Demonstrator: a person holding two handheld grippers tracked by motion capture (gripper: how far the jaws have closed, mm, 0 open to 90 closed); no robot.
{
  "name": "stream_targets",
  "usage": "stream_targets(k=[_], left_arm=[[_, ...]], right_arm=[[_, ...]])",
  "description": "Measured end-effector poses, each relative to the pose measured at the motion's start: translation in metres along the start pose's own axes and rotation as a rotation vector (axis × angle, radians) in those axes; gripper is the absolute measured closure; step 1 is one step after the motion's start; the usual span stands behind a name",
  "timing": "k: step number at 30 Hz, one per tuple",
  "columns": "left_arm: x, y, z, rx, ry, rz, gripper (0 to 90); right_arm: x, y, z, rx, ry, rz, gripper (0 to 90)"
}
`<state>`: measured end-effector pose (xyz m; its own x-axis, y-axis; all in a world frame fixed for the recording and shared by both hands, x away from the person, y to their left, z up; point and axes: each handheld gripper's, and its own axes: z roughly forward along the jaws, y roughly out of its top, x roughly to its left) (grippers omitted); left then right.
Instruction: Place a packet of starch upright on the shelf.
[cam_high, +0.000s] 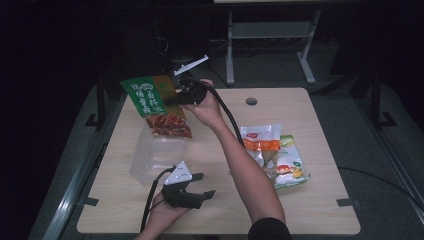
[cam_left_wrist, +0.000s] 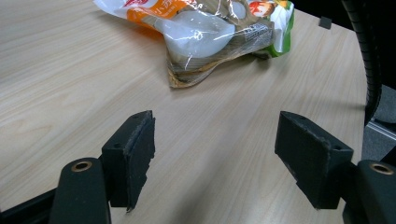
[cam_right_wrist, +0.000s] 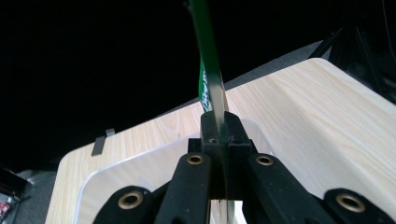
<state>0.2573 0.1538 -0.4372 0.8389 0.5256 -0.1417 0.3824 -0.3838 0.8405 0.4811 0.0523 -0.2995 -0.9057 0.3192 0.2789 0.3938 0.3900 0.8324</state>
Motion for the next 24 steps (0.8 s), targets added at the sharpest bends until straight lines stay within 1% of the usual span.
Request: stream_targets(k=[4, 5, 6, 9, 11, 17, 20, 21, 23, 24], left_arm=[[0.001, 0.000, -0.001, -0.001, 0.002, -0.001, 28.3], [0.001, 0.000, -0.001, -0.005, 0.002, -0.008, 28.3], [0.000, 0.000, -0.001, -0.008, 0.001, -0.020, 28.3], [0.001, 0.000, -0.001, -0.006, 0.002, -0.015, 28.3], [0.000, 0.000, -0.001, -0.007, 0.003, -0.014, 28.3], [0.000, 0.000, -0.001, -0.006, 0.003, -0.013, 28.3], [0.000, 0.000, -0.001, -0.007, 0.003, -0.014, 28.3], [0.000, 0.000, -0.001, -0.007, 0.003, -0.014, 28.3], [0.000, 0.000, -0.001, -0.006, 0.003, -0.013, 28.3], [0.000, 0.000, -0.001, -0.007, 0.005, -0.012, 28.3]], right_arm=[[-0.007, -0.006, 0.012, -0.010, 0.001, 0.021, 90.0], [-0.008, -0.007, 0.015, -0.011, 0.008, 0.032, 90.0], [-0.009, -0.009, 0.018, -0.010, 0.009, 0.032, 90.0], [-0.012, -0.014, 0.024, -0.013, 0.008, 0.042, 90.0], [-0.014, -0.017, 0.027, -0.013, -0.007, 0.040, 90.0], [-0.022, -0.026, 0.029, -0.045, -0.016, 0.076, 89.9], [-0.024, -0.029, 0.030, -0.038, -0.025, 0.073, 89.9], [-0.025, -0.033, 0.032, -0.023, -0.024, 0.073, 89.8], [-0.026, -0.036, 0.034, -0.013, -0.032, 0.057, 89.7], [-0.026, -0.037, 0.034, -0.013, -0.024, 0.058, 89.7]])
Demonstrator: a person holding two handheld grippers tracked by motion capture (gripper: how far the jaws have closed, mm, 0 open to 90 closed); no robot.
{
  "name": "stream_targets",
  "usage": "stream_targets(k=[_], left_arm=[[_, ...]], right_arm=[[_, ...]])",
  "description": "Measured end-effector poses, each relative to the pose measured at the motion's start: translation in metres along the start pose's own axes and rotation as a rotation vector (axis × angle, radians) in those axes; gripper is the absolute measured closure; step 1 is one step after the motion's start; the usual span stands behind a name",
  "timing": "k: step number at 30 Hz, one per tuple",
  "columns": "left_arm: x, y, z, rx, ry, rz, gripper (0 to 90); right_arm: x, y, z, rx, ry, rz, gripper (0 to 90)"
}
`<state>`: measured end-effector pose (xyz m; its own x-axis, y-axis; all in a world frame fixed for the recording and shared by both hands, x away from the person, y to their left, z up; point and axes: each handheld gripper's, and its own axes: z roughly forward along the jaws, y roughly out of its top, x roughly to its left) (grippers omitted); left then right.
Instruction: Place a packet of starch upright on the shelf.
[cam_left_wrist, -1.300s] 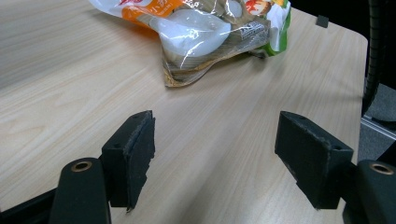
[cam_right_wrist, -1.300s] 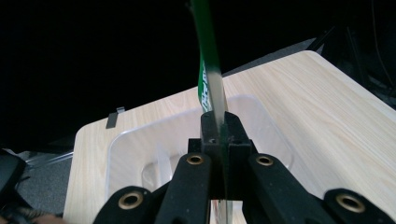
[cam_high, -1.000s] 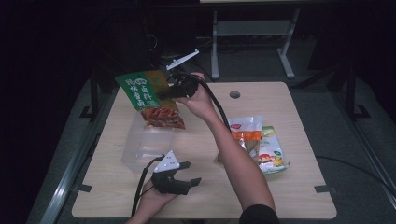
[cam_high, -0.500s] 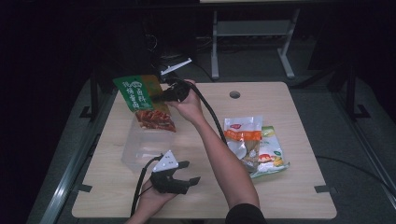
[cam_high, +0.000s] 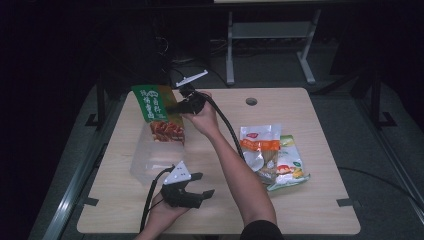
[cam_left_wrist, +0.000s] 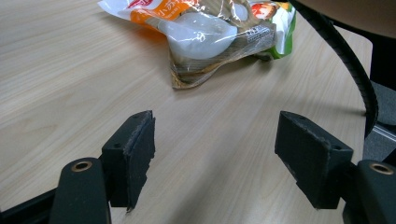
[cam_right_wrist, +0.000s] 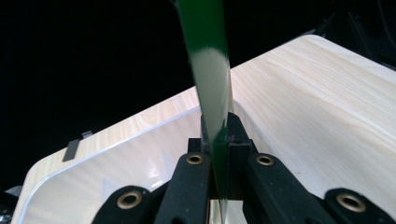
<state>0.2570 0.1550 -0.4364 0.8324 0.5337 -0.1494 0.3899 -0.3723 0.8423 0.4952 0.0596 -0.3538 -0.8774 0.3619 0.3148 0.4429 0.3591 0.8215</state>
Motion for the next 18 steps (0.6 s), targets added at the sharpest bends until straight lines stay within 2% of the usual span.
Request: stream_targets(k=[2, 4, 5, 7, 9, 13, 18], left_arm=[[0.000, 0.000, 0.000, 0.000, 0.001, 0.001, 28.3], [0.001, 0.000, 0.000, 0.000, 0.002, -0.001, 28.3], [0.001, 0.000, 0.000, 0.001, 0.004, -0.005, 28.3], [0.001, 0.000, 0.000, 0.000, 0.003, -0.007, 28.3], [0.001, 0.000, 0.000, 0.001, 0.002, -0.009, 28.3], [0.001, 0.000, 0.001, 0.002, 0.001, -0.008, 28.3], [0.002, 0.000, 0.000, 0.005, 0.004, -0.008, 28.3]], right_arm=[[-0.001, -0.003, -0.001, -0.006, -0.003, -0.010, 89.5], [-0.002, -0.007, 0.000, 0.022, -0.029, -0.027, 89.3], [-0.002, -0.009, 0.001, 0.023, -0.036, -0.026, 89.3], [-0.007, -0.012, -0.002, 0.005, -0.010, 0.001, 89.1], [-0.007, -0.011, -0.003, 0.011, -0.026, -0.007, 87.3], [-0.006, -0.011, -0.004, 0.036, -0.073, -0.014, 69.8], [-0.008, -0.013, -0.014, 0.052, -0.070, 0.013, 57.1]])
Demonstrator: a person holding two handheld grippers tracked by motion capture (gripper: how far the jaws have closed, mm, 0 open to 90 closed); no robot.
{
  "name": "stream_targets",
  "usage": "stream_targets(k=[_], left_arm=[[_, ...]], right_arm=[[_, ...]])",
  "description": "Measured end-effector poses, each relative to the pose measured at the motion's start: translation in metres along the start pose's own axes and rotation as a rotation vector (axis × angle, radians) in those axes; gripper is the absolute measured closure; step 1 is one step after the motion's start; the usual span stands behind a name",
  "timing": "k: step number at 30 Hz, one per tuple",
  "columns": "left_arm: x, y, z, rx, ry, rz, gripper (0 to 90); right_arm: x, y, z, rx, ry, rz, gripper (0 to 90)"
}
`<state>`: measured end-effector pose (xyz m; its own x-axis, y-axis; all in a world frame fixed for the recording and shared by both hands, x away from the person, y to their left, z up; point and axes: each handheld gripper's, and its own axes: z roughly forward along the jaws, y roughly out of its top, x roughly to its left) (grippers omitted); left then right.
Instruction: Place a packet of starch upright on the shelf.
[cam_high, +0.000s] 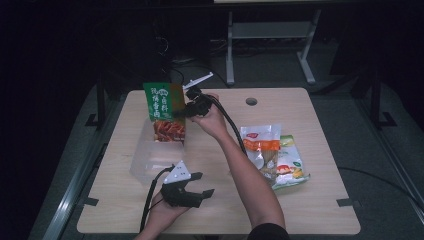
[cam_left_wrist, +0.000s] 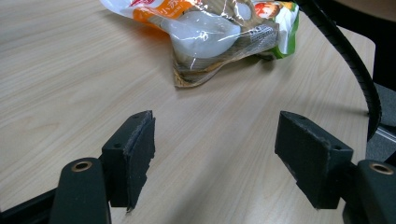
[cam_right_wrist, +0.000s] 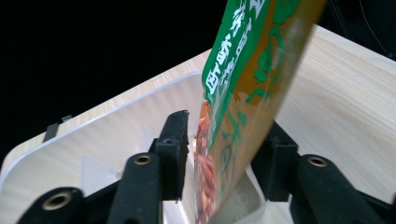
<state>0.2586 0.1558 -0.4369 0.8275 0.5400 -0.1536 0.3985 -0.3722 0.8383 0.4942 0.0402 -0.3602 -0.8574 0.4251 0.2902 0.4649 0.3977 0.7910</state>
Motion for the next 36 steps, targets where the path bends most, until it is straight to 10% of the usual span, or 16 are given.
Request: stream_targets(k=[36], left_arm=[[0.000, -0.002, 0.004, 0.028, 0.001, 0.005, 28.0]], right_arm=[[0.000, -0.074, -0.124, 0.031, -0.017, 0.072, 45.6]])
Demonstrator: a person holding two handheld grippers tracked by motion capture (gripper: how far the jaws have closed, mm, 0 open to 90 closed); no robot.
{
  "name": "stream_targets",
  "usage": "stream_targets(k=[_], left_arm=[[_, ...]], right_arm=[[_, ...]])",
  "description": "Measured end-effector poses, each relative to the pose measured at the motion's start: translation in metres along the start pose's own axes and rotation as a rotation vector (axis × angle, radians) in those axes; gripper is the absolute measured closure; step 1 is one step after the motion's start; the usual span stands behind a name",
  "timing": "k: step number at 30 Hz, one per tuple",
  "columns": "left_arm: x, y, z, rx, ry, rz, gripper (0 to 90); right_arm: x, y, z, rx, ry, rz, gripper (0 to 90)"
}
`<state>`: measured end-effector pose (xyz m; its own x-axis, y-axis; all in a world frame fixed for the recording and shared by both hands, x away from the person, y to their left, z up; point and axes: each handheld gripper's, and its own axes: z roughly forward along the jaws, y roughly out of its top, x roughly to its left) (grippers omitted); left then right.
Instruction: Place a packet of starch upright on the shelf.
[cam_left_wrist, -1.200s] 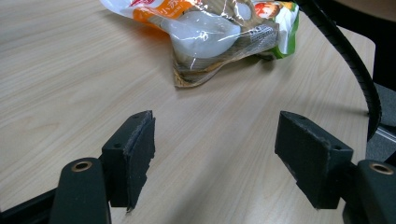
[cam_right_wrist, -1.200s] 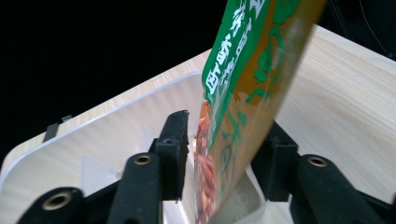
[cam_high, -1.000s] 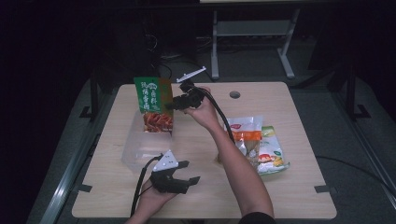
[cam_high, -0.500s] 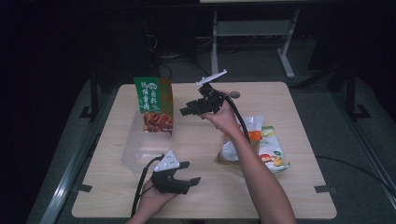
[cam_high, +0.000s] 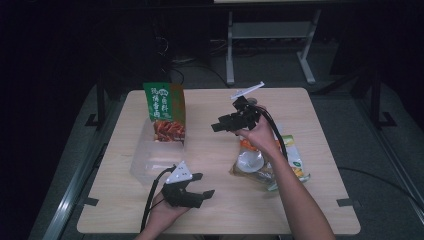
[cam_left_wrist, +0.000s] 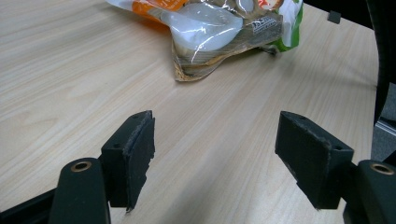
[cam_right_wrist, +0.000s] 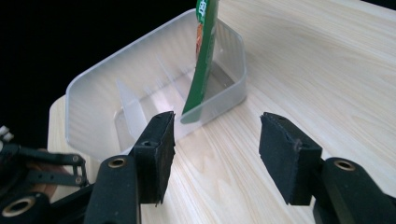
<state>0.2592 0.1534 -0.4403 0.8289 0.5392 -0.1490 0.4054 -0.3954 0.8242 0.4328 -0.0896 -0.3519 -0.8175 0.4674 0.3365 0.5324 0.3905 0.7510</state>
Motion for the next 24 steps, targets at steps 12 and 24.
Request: stream_targets(k=[12, 24], left_arm=[[0.000, 0.000, 0.001, 0.003, -0.002, 0.005, 28.0], [-0.001, 0.000, 0.001, 0.008, 0.002, 0.000, 25.1]], right_arm=[[-0.002, -0.025, -0.028, 0.032, -0.039, 0.028, 44.3], [-0.001, -0.048, -0.053, 0.056, -0.087, 0.057, 43.1]])
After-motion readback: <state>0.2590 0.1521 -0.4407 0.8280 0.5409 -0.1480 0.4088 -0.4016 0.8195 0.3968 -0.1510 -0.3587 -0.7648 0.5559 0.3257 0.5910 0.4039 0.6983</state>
